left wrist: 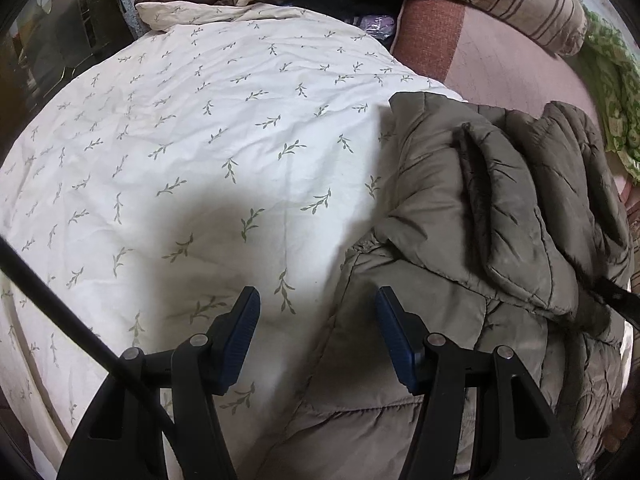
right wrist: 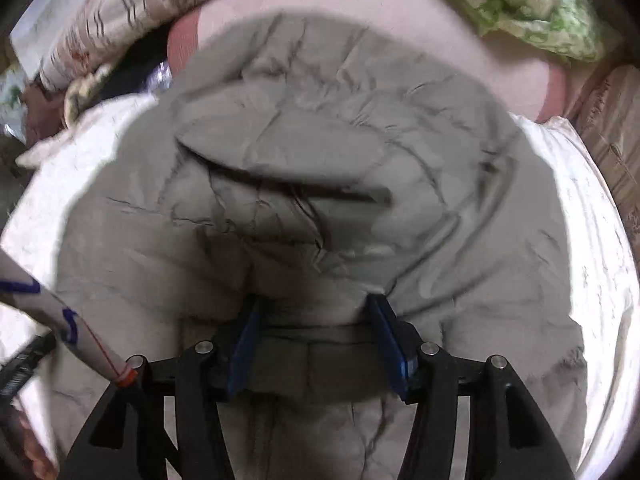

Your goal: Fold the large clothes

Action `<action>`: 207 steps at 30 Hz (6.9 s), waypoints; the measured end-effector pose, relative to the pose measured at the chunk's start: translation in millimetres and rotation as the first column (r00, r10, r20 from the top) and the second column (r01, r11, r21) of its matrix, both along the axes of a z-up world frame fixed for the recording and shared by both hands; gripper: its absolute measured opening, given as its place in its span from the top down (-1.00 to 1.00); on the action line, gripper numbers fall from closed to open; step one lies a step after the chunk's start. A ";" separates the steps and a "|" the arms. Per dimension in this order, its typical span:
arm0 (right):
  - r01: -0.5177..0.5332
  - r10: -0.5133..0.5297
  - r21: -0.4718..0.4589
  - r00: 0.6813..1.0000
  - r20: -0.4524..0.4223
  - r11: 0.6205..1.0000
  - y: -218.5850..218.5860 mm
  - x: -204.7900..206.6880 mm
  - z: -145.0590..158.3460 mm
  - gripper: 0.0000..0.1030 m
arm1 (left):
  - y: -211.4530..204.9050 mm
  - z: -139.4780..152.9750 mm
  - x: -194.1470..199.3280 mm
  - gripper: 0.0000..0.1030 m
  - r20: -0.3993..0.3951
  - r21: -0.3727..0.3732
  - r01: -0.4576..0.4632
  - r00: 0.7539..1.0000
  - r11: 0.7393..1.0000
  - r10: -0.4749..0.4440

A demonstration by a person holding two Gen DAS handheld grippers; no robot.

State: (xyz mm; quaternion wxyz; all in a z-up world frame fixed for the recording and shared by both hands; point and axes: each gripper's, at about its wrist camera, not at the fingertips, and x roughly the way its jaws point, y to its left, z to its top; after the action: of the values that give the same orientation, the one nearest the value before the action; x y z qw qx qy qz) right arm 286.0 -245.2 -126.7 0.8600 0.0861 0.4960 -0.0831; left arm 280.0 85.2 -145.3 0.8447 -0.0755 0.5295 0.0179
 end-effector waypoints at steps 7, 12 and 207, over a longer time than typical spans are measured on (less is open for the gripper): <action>-0.007 0.004 0.049 0.999 0.054 0.999 -44.0 -98.0 43.8 -0.28 | 13.3 22.8 -24.0 -0.15 0.047 -0.036 0.041 0.998 0.999 -0.039; 0.157 -0.166 0.156 0.985 0.049 0.975 -115.2 -193.2 41.3 -0.34 | 35.8 35.6 -62.8 -0.15 0.067 -0.119 0.061 0.996 0.991 -0.054; 0.141 -0.132 -0.012 0.953 0.272 0.990 -132.3 -95.8 18.6 -0.51 | -47.3 28.1 70.5 -0.67 0.116 -0.015 0.003 0.993 1.000 -0.001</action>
State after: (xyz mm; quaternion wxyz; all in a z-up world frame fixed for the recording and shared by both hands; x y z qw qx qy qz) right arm 190.2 -377.5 -108.1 0.9131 0.1174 0.3654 -0.1375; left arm 350.5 37.8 -117.2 0.8734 -0.0822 0.4799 0.0086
